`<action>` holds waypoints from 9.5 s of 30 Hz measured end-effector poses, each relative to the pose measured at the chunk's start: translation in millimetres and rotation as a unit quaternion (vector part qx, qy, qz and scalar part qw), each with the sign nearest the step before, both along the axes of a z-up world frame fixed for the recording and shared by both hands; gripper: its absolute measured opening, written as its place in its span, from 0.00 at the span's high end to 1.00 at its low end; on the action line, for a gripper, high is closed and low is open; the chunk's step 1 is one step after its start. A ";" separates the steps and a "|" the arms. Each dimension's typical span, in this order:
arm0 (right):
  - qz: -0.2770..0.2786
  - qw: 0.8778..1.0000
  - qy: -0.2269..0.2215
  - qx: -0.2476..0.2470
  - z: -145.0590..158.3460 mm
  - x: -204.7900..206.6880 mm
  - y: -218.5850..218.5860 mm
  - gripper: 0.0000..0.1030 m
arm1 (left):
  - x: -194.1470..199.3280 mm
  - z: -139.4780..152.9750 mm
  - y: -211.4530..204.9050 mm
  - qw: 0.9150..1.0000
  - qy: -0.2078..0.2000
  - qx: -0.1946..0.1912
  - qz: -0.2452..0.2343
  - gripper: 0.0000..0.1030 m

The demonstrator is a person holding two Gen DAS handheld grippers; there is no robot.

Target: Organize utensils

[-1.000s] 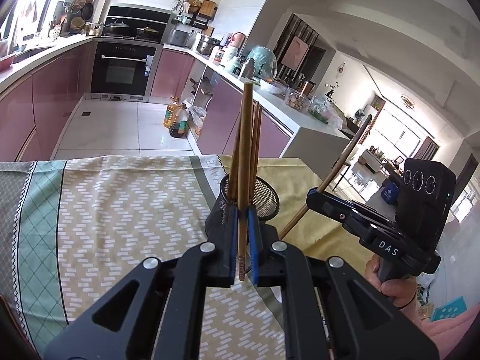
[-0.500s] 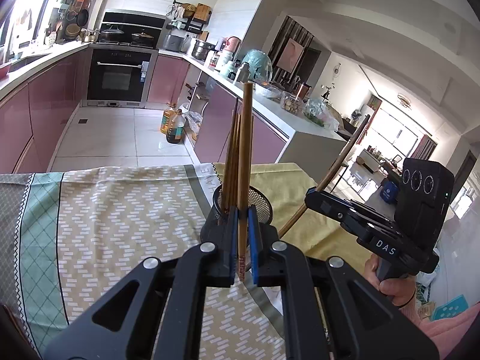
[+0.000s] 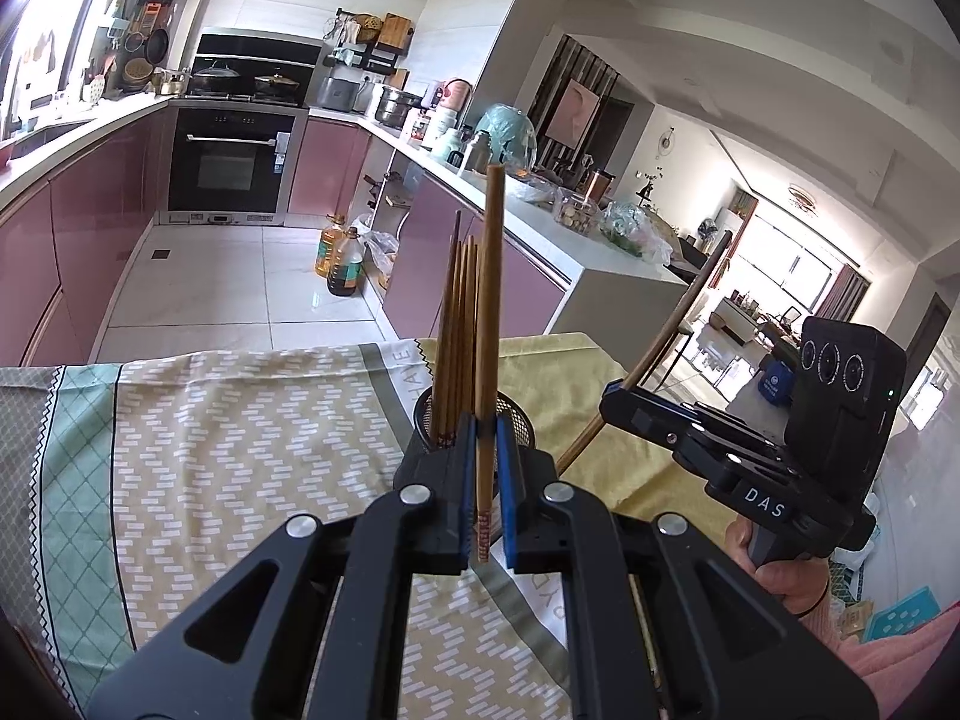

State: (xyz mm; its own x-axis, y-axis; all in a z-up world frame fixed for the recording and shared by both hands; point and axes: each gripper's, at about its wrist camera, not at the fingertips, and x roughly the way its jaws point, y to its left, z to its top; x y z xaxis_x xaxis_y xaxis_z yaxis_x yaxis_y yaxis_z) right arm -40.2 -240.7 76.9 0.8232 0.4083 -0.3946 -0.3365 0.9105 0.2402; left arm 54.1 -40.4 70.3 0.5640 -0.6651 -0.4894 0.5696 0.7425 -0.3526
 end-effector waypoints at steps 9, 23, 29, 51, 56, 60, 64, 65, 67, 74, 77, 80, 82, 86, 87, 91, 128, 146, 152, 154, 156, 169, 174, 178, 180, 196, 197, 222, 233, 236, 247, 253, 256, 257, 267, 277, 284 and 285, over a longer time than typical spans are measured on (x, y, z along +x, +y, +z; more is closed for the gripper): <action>0.002 1.000 0.001 0.000 2.1 1.1 0.2 0.94 | 0.3 4.1 -2.6 1.000 -0.006 0.002 0.004 0.93; 0.002 1.000 0.000 -0.003 5.5 2.0 0.2 0.94 | 0.8 5.8 -3.7 1.000 -0.008 0.005 0.005 0.93; 0.001 1.000 -0.004 -0.006 9.0 4.3 -0.6 0.94 | 3.7 8.8 -3.3 1.000 -0.013 0.005 0.007 0.93; -0.007 0.999 -0.032 -0.017 27.2 11.1 -8.6 0.94 | 5.1 33.2 -9.2 0.999 -0.044 -0.001 -0.001 0.93; -0.008 0.999 -0.038 -0.017 32.1 15.8 -10.0 0.94 | 6.7 39.3 -11.0 0.999 -0.052 -0.003 0.001 0.93; -0.009 0.999 -0.044 -0.018 35.2 17.8 -9.6 0.94 | 7.5 44.6 -10.8 0.998 -0.059 -0.006 0.002 0.93; -0.011 0.999 -0.047 -0.019 36.9 21.3 -9.6 0.94 | 6.4 48.4 -12.0 0.998 -0.066 -0.006 0.003 0.93; -0.012 0.999 -0.048 -0.019 37.7 22.3 -9.8 0.94 | 6.3 49.2 -12.4 0.998 -0.067 -0.006 0.003 0.93; -0.014 0.999 -0.050 -0.018 38.2 22.5 -10.0 0.94 | 6.6 50.3 -13.3 0.998 -0.068 -0.005 0.004 0.93; -0.020 0.998 -0.048 -0.021 35.6 27.1 -8.9 0.94 | 7.0 52.6 -17.2 0.998 -0.067 0.000 0.006 0.93; -0.024 0.999 -0.043 -0.020 33.2 32.9 -8.1 0.94 | 9.0 52.0 -19.2 0.998 -0.064 0.004 0.008 0.93; -0.027 0.999 -0.037 -0.019 30.1 37.1 -8.2 0.94 | 11.9 51.1 -22.8 0.998 -0.062 0.011 0.009 0.93; -0.028 0.999 -0.033 -0.020 27.6 39.6 -7.4 0.94 | 14.8 50.3 -25.5 0.998 -0.060 0.015 0.009 0.93; -0.030 0.999 -0.026 -0.023 22.8 40.9 -4.7 0.94 | 16.4 48.6 -29.9 0.998 -0.054 0.023 0.011 0.93; -0.030 0.999 -0.025 -0.023 21.7 41.2 -4.9 0.94 | 16.7 47.7 -30.8 0.998 -0.053 0.025 0.011 0.93; -0.031 0.999 -0.020 -0.022 19.4 43.0 -5.3 0.94 | 19.0 44.4 -34.9 0.998 -0.049 0.035 0.011 0.93; -0.031 0.999 0.006 -0.026 -0.6 52.7 -3.0 0.94 | 32.2 18.1 -51.2 0.997 -0.022 0.069 0.003 0.93; -0.025 0.999 0.023 -0.029 -12.9 60.3 0.8 0.94 | 38.0 6.9 -60.4 0.996 -0.012 0.090 -0.007 0.93; -0.022 0.999 0.033 -0.031 -17.5 66.6 2.8 0.94 | 42.3 2.6 -65.0 0.995 -0.006 0.096 -0.008 0.93; -0.021 0.999 0.037 -0.031 -19.1 68.9 3.2 0.94 | 43.5 1.4 -66.6 0.995 -0.006 0.098 -0.008 0.93; -0.021 0.998 0.040 -0.031 -19.8 69.2 4.3 0.94 | 44.9 0.4 -67.7 0.995 -0.006 0.098 -0.008 0.93; -0.017 0.998 0.050 -0.025 -24.8 79.4 7.0 0.94 | 58.4 -6.0 -78.1 0.994 -0.007 0.105 -0.006 0.93; -0.017 0.998 0.052 -0.019 -25.3 83.5 7.4 0.94 | 64.0 -8.1 -81.6 0.994 -0.004 0.106 -0.004 0.93; -0.017 0.998 0.053 -0.015 -24.9 85.8 7.6 0.94 | 67.7 -10.5 -82.9 0.994 -0.002 0.107 -0.001 0.93; -0.017 0.998 0.054 -0.014 -24.9 86.8 7.2 0.94 | 68.7 -11.0 -83.7 0.994 -0.001 0.107 -0.001 0.93; -0.021 0.998 0.063 -0.009 -28.1 92.2 6.7 0.94 | 79.0 -24.6 -88.3 0.993 0.014 0.113 0.003 0.93; -0.021 0.998 0.063 -0.009 -28.6 91.9 6.6 0.94 | 79.6 -25.9 -88.0 0.993 0.016 0.113 0.004 0.93; -0.046 0.997 0.045 -0.033 -41.5 51.9 16.1 0.42 | 20.3 -25.7 -23.1 0.977 -0.065 0.113 0.168 0.14; -0.064 0.994 -0.018 -0.081 -41.8 14.0 43.0 0.06 | -16.5 -19.8 14.6 0.956 -0.120 0.107 0.244 0.05; -0.063 0.995 -0.027 -0.074 -41.5 6.6 45.9 0.06 | -25.2 -17.6 25.1 0.951 -0.131 0.098 0.261 0.05; -0.092 0.992 -0.074 -0.054 -39.5 -16.6 48.2 0.06 | -56.6 -17.2 44.2 0.935 -0.176 0.091 0.293 0.05; -0.099 0.989 -0.090 -0.059 -38.8 -24.2 52.9 0.06 | -66.1 -18.1 49.6 0.929 -0.187 0.094 0.305 0.05; -0.099 0.989 -0.093 -0.060 -39.6 -26.4 54.5 0.06 | -70.3 -17.7 52.3 0.927 -0.192 0.093 0.308 0.05; -0.099 0.989 -0.095 -0.060 -39.8 -28.3 55.4 0.06 | -70.6 -17.2 51.4 0.927 -0.194 0.094 0.308 0.05; -0.105 0.986 -0.115 -0.059 -36.5 -36.9 59.8 0.06 | -79.1 -16.3 50.4 0.922 -0.206 0.096 0.315 0.05; -0.112 0.985 -0.119 -0.058 -35.8 -38.4 61.5 0.06 | -85.0 -17.9 54.4 0.919 -0.213 0.098 0.317 0.05; -0.113 0.985 -0.121 -0.056 -34.8 -40.7 63.0 0.06 | -86.1 -16.1 56.0 0.918 -0.217 0.099 0.317 0.05; -0.113 0.984 -0.122 -0.056 -34.8 -40.6 63.7 0.06 | -86.2 -15.9 56.1 0.918 -0.217 0.099 0.317 0.05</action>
